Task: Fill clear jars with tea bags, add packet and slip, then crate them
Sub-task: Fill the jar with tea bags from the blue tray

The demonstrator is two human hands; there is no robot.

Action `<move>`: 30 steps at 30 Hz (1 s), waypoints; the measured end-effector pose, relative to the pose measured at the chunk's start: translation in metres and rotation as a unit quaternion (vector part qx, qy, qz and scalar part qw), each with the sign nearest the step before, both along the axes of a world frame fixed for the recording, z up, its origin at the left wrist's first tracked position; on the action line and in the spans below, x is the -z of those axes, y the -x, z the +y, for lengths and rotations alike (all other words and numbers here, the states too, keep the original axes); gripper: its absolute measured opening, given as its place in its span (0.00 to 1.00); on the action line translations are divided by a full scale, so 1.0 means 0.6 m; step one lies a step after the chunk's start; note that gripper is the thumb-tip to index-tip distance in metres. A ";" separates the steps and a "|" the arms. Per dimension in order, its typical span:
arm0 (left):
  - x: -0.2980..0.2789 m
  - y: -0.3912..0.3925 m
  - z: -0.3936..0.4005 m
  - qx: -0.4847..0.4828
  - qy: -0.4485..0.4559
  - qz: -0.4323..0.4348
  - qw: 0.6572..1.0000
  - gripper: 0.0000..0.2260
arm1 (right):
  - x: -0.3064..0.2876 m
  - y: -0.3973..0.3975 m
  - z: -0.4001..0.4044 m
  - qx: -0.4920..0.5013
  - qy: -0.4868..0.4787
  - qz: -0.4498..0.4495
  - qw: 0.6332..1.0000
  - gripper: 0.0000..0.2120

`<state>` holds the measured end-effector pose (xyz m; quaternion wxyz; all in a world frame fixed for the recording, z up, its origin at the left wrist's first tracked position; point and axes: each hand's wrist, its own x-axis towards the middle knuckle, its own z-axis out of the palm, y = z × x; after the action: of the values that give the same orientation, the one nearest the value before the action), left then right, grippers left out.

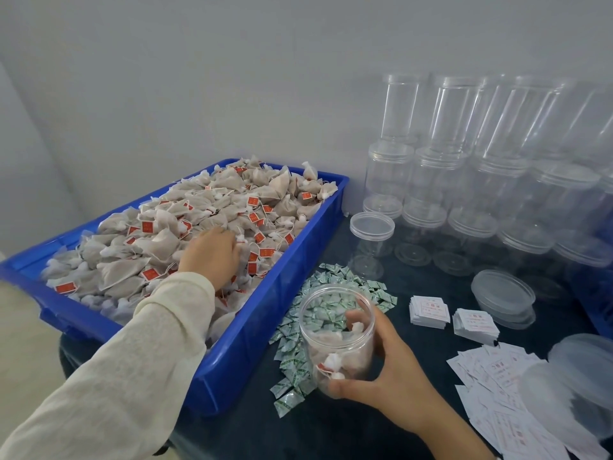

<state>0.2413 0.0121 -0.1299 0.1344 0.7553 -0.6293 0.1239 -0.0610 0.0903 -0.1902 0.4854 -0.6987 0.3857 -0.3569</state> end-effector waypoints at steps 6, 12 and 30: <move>-0.036 0.021 0.010 0.018 0.136 0.457 0.879 0.05 | -0.004 0.002 -0.003 -0.001 0.009 0.002 1.000 0.48; -0.099 0.061 0.038 0.118 0.019 0.778 0.617 0.06 | -0.008 0.002 -0.005 0.003 0.014 0.006 1.000 0.48; -0.156 0.168 0.124 0.350 -0.202 0.285 0.869 0.11 | -0.017 0.012 0.002 0.007 0.019 0.000 1.000 0.48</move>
<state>0.1405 0.0866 -0.0365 0.1871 0.4982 -0.7982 -0.2822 -0.0680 0.0914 -0.1802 0.4695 -0.7051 0.3833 -0.3680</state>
